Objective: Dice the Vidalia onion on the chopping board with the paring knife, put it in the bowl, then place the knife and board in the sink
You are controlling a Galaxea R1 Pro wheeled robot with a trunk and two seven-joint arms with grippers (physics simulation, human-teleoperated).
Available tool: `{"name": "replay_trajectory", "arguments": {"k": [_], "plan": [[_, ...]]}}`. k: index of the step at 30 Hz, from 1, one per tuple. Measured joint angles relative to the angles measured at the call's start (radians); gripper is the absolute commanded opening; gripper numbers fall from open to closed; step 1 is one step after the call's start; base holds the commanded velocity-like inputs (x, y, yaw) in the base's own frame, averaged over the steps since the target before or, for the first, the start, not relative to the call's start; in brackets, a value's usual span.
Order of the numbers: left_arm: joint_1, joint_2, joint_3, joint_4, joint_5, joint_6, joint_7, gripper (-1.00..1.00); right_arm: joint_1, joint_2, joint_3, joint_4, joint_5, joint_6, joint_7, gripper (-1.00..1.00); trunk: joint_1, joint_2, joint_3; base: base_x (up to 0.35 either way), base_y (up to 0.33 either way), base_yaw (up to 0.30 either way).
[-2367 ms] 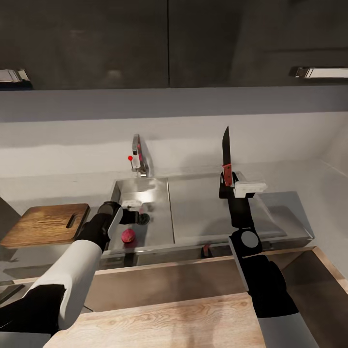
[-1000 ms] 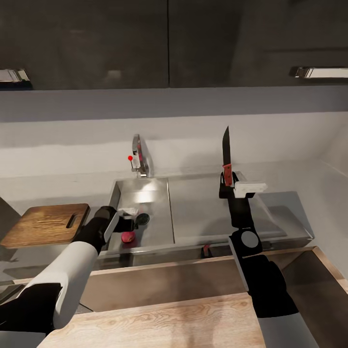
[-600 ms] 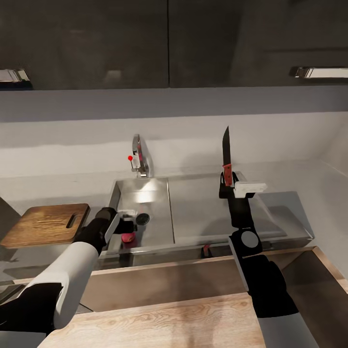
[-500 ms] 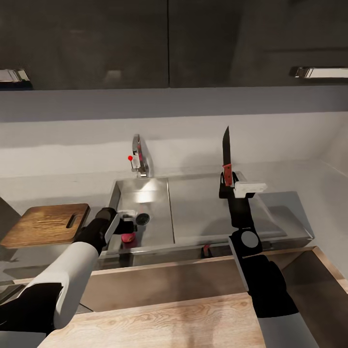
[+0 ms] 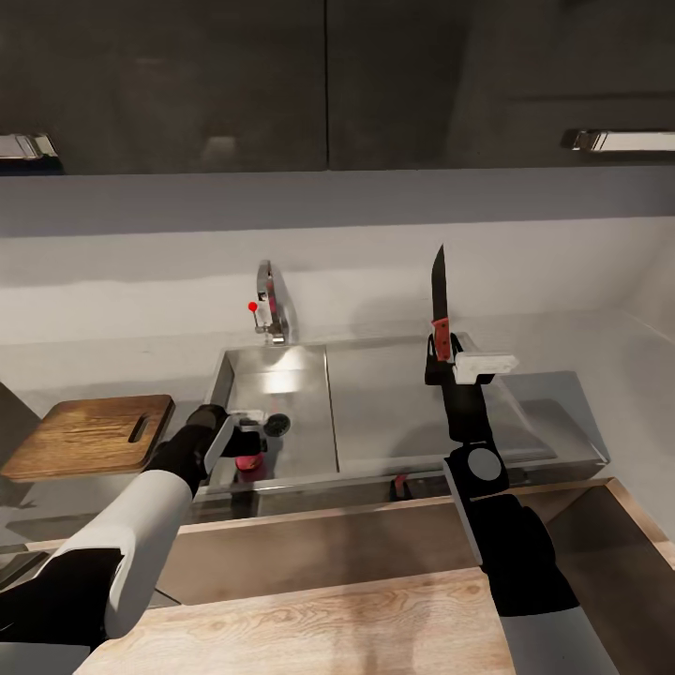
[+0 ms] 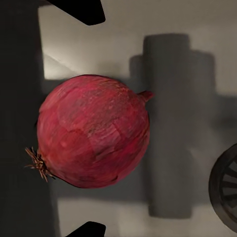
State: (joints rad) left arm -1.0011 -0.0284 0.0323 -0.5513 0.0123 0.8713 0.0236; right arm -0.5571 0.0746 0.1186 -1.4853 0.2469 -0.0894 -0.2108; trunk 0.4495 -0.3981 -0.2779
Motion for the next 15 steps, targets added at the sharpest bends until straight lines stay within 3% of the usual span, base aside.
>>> {"name": "replay_trajectory", "arguments": {"k": [4,15], "plan": [[0.0,-0.001,0.0,0.038,0.0,-0.002,0.0,1.0,0.0,0.0,0.0,0.0,0.0,0.0,0.0,-1.0,0.0,0.0,0.0,0.0,0.0,0.0],[0.0,0.0,0.0,0.044,0.0,-0.005,0.0,1.0,0.0,0.0,0.0,0.0,0.0,0.0,0.0,-1.0,0.0,0.0,-0.001,0.0,0.0,0.0]]}}
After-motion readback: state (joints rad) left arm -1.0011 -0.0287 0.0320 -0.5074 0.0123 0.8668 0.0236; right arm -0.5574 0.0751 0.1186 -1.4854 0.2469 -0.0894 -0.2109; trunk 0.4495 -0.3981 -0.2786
